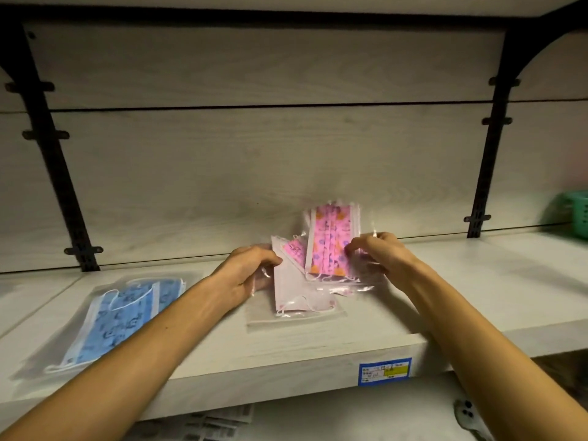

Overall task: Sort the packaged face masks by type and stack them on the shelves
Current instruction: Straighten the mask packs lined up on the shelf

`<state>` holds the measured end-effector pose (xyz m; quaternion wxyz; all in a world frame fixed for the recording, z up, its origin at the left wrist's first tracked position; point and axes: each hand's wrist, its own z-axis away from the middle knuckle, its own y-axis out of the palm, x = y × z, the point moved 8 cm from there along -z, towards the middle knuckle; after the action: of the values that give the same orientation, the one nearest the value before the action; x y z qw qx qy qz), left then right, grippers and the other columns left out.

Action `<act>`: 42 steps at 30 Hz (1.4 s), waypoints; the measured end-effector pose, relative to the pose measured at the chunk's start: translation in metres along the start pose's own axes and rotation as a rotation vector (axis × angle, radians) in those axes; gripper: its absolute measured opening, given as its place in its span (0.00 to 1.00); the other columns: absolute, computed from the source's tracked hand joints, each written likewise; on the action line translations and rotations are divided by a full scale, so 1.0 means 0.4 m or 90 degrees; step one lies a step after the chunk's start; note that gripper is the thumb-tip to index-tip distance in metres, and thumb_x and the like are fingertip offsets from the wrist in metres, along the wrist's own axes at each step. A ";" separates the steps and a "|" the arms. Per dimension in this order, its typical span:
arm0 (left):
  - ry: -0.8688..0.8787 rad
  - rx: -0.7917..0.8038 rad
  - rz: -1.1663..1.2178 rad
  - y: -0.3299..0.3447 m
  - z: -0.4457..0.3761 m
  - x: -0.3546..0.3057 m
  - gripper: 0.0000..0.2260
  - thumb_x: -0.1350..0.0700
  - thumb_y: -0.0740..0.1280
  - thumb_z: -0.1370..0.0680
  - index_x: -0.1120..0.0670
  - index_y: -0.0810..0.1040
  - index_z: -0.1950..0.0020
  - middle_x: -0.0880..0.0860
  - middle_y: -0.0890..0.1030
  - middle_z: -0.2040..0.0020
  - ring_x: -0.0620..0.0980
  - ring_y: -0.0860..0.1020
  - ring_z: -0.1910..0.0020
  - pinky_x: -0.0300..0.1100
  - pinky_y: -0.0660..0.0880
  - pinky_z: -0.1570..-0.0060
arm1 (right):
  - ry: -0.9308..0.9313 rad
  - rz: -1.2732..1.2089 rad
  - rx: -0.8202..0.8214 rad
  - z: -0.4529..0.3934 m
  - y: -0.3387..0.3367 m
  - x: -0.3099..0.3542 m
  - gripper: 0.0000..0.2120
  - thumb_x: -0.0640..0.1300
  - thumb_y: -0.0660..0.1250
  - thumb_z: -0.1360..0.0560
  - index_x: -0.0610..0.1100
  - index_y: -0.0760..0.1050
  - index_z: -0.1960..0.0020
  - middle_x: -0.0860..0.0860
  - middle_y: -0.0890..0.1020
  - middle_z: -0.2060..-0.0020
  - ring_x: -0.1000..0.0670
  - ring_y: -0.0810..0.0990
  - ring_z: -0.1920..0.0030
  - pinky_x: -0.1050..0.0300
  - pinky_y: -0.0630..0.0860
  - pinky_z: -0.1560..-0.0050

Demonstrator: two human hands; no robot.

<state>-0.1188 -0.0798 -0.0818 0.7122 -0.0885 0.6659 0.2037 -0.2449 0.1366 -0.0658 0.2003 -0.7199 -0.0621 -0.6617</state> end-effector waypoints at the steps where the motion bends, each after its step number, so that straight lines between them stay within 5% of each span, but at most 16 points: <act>1: 0.005 -0.003 -0.010 -0.001 -0.003 0.000 0.15 0.73 0.62 0.25 0.63 0.79 0.42 0.62 0.74 0.49 0.52 0.73 0.60 0.46 0.74 0.53 | 0.001 0.025 0.023 0.001 0.010 -0.001 0.07 0.36 0.70 0.28 0.31 0.81 0.58 0.39 0.79 0.66 0.46 0.75 0.69 0.59 0.67 0.71; 4: 0.013 -0.029 -0.023 -0.019 -0.011 0.000 0.12 0.73 0.63 0.25 0.65 0.78 0.44 0.62 0.78 0.49 0.54 0.78 0.56 0.46 0.77 0.52 | -0.003 0.082 0.090 -0.001 0.042 -0.015 0.07 0.36 0.69 0.28 0.33 0.78 0.62 0.36 0.82 0.69 0.46 0.79 0.73 0.61 0.73 0.73; 7: 0.020 -0.066 -0.067 -0.042 -0.022 0.010 0.19 0.71 0.66 0.24 0.63 0.75 0.34 0.62 0.83 0.41 0.57 0.83 0.44 0.51 0.81 0.44 | 0.018 0.173 0.082 -0.009 0.050 -0.038 0.12 0.39 0.76 0.31 0.36 0.74 0.56 0.41 0.84 0.66 0.45 0.84 0.68 0.53 0.81 0.66; 10: 0.048 -0.104 -0.124 -0.050 -0.024 0.006 0.26 0.72 0.69 0.25 0.60 0.69 0.29 0.61 0.79 0.37 0.57 0.83 0.45 0.45 0.82 0.54 | 0.040 0.395 0.056 -0.006 0.039 -0.046 0.39 0.59 0.79 0.40 0.47 0.70 0.35 0.45 0.84 0.45 0.42 0.81 0.41 0.45 0.77 0.37; 14: 0.050 -0.120 -0.173 -0.047 -0.014 0.001 0.31 0.74 0.71 0.28 0.60 0.67 0.27 0.62 0.77 0.35 0.54 0.81 0.52 0.34 0.77 0.72 | 0.016 0.462 0.009 -0.004 0.017 -0.025 0.49 0.66 0.79 0.43 0.48 0.69 0.28 0.49 0.79 0.36 0.46 0.77 0.35 0.48 0.71 0.31; 18: 0.040 -0.120 -0.181 -0.051 -0.014 0.001 0.37 0.72 0.74 0.29 0.59 0.63 0.24 0.60 0.79 0.37 0.54 0.83 0.50 0.37 0.78 0.65 | 0.037 0.397 0.011 -0.010 0.005 -0.037 0.38 0.58 0.83 0.42 0.43 0.73 0.40 0.45 0.85 0.49 0.43 0.83 0.46 0.45 0.77 0.37; 21: 0.024 -0.132 -0.186 -0.056 -0.013 0.000 0.39 0.70 0.76 0.31 0.58 0.62 0.23 0.58 0.81 0.41 0.51 0.83 0.52 0.41 0.78 0.56 | 0.064 0.236 0.038 -0.007 0.008 -0.045 0.24 0.43 0.84 0.39 0.33 0.78 0.50 0.38 0.86 0.59 0.39 0.87 0.54 0.40 0.81 0.44; 24: 0.013 -0.122 -0.078 -0.052 -0.010 -0.001 0.33 0.75 0.72 0.30 0.59 0.65 0.28 0.57 0.83 0.50 0.52 0.84 0.55 0.45 0.82 0.57 | 0.035 0.142 0.030 0.003 -0.001 -0.025 0.10 0.33 0.82 0.37 0.34 0.81 0.63 0.44 0.84 0.71 0.48 0.84 0.72 0.58 0.80 0.70; 26: 0.020 -0.118 -0.033 -0.059 -0.012 -0.008 0.27 0.77 0.69 0.29 0.63 0.70 0.33 0.59 0.84 0.46 0.56 0.84 0.49 0.50 0.82 0.48 | 0.015 0.067 0.009 0.013 -0.009 -0.003 0.08 0.32 0.80 0.35 0.33 0.82 0.60 0.46 0.84 0.72 0.51 0.83 0.74 0.62 0.78 0.74; 29: 0.023 -0.098 -0.007 -0.063 -0.016 -0.012 0.24 0.76 0.67 0.28 0.64 0.75 0.33 0.62 0.83 0.40 0.60 0.82 0.39 0.51 0.80 0.42 | -0.012 -0.045 0.007 0.030 -0.009 0.023 0.08 0.31 0.74 0.29 0.31 0.82 0.50 0.39 0.87 0.58 0.41 0.88 0.58 0.47 0.85 0.55; 32: 0.024 -0.088 0.034 -0.065 -0.020 -0.021 0.20 0.75 0.64 0.25 0.66 0.77 0.34 0.65 0.82 0.39 0.62 0.81 0.40 0.51 0.79 0.41 | -0.025 -0.123 -0.001 0.037 -0.014 0.036 0.09 0.31 0.71 0.27 0.33 0.81 0.47 0.35 0.85 0.50 0.34 0.84 0.47 0.35 0.80 0.43; 35: 0.015 -0.070 0.038 -0.069 -0.025 -0.019 0.19 0.71 0.63 0.24 0.67 0.77 0.34 0.66 0.81 0.39 0.62 0.79 0.44 0.54 0.73 0.36 | -0.039 -0.183 0.003 0.034 -0.014 0.042 0.09 0.33 0.70 0.24 0.34 0.78 0.44 0.36 0.85 0.50 0.35 0.85 0.49 0.37 0.82 0.47; 38: -0.002 -0.072 0.051 -0.069 -0.028 -0.008 0.15 0.67 0.65 0.24 0.67 0.78 0.39 0.64 0.81 0.46 0.58 0.78 0.53 0.53 0.72 0.44 | -0.077 -0.208 0.027 0.027 -0.005 0.047 0.07 0.35 0.68 0.21 0.35 0.77 0.43 0.38 0.86 0.53 0.39 0.87 0.54 0.47 0.85 0.58; 42: 0.012 -0.080 0.047 -0.055 -0.017 -0.006 0.12 0.62 0.68 0.25 0.62 0.80 0.42 0.60 0.82 0.54 0.56 0.79 0.60 0.48 0.74 0.54 | -0.124 -0.251 0.080 0.025 0.014 0.061 0.03 0.37 0.66 0.19 0.37 0.76 0.48 0.54 0.84 0.70 0.58 0.81 0.71 0.65 0.76 0.72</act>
<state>-0.1159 -0.1028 -0.0835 0.6909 -0.1104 0.6614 0.2703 -0.2307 0.1309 -0.0437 0.1049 -0.7401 -0.2619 -0.6104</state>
